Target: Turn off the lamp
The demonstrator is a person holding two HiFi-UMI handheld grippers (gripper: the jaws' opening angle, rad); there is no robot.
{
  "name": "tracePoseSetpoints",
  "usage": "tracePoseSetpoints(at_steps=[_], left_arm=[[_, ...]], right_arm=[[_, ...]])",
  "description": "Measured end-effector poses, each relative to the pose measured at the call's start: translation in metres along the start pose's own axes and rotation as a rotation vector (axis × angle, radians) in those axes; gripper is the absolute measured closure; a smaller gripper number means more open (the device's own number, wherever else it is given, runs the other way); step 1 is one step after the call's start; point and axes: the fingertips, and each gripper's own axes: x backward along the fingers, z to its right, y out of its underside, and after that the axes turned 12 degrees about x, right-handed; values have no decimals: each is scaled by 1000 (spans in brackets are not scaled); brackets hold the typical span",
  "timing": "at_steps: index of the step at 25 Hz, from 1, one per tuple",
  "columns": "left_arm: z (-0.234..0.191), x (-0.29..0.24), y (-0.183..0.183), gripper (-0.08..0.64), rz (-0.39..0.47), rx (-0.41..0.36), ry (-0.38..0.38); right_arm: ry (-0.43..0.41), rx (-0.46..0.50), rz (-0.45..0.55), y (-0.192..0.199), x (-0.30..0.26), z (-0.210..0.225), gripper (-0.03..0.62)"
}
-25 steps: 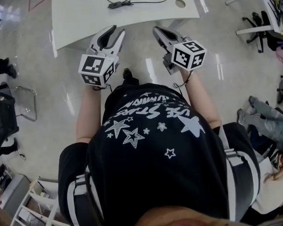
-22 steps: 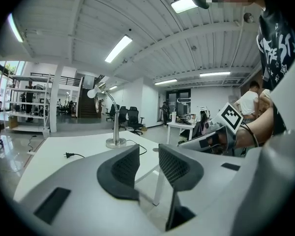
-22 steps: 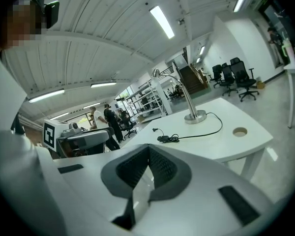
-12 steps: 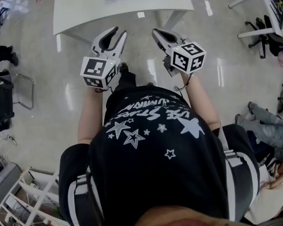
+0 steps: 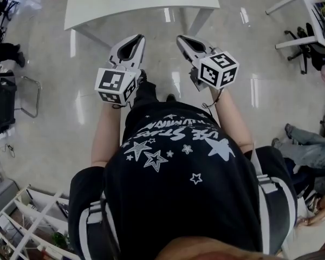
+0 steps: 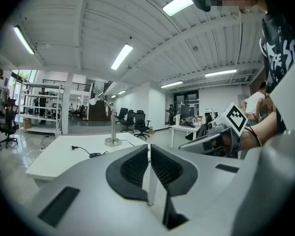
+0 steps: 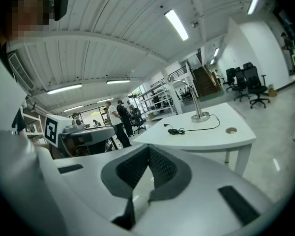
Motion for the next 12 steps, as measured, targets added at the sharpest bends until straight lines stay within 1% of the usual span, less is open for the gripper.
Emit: tracePoseSetpoints(at_steps=[3, 8, 12], left_arm=[[9, 10, 5, 548, 8, 7, -20], [20, 19, 16, 549, -1, 39, -23], [23, 26, 16, 549, -4, 31, -29]], right_arm=[[-17, 9, -8, 7, 11, -7, 586], [-31, 8, -26, 19, 18, -11, 586], [-43, 15, -18, 16, 19, -15, 586]])
